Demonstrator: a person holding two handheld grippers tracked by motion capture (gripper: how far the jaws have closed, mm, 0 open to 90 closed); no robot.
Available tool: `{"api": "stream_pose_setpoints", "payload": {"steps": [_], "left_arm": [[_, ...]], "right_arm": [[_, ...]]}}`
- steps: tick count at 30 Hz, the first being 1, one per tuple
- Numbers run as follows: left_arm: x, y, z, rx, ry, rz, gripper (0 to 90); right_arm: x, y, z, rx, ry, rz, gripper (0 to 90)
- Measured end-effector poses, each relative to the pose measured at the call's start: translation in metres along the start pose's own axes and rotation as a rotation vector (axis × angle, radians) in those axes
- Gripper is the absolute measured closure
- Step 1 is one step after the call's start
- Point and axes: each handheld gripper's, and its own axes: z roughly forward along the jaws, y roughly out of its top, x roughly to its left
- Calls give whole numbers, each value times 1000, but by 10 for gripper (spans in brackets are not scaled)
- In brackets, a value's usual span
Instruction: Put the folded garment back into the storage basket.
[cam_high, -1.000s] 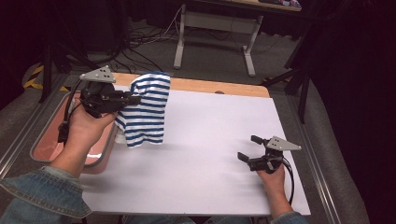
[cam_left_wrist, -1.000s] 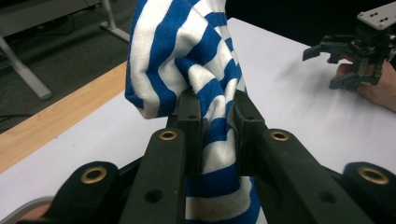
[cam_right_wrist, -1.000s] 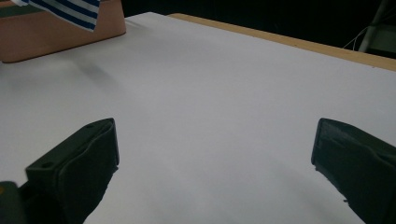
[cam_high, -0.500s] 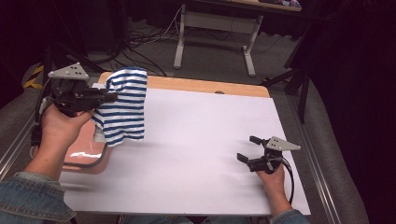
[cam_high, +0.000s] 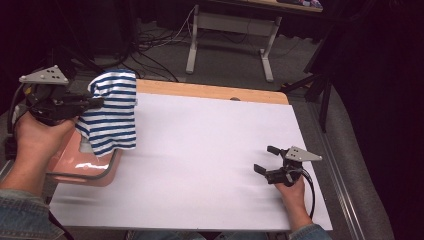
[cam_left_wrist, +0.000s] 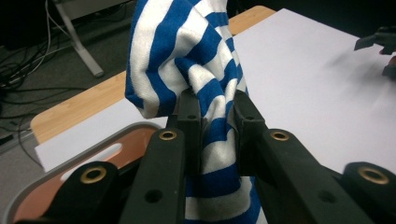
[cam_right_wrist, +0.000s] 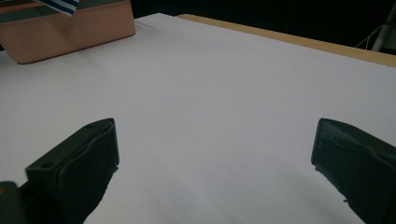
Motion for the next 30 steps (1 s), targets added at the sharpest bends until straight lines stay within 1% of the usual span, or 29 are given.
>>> {"api": "stream_pose_setpoints", "payload": {"steps": [10, 17, 20, 24, 29, 30], "left_arm": [[15, -12, -20, 7, 27, -7, 776], [25, -21, -32, 23, 30, -7, 776], [29, -25, -32, 41, 21, -8, 776], [33, -33, -29, 68, 12, -1, 776], [35, -45, -21, 111, 1, 5, 775], [36, -47, -19, 118, -4, 1, 775]], "right_arm": [[0, -1, 0, -9, 2, 5, 10], [1, -1, 1, -12, 8, 4, 10], [0, -1, 1, -13, 7, 5, 10], [0, -1, 1, -15, 7, 3, 10], [1, -1, 1, -16, 11, 4, 9], [1, -1, 1, -17, 13, 5, 9]]}}
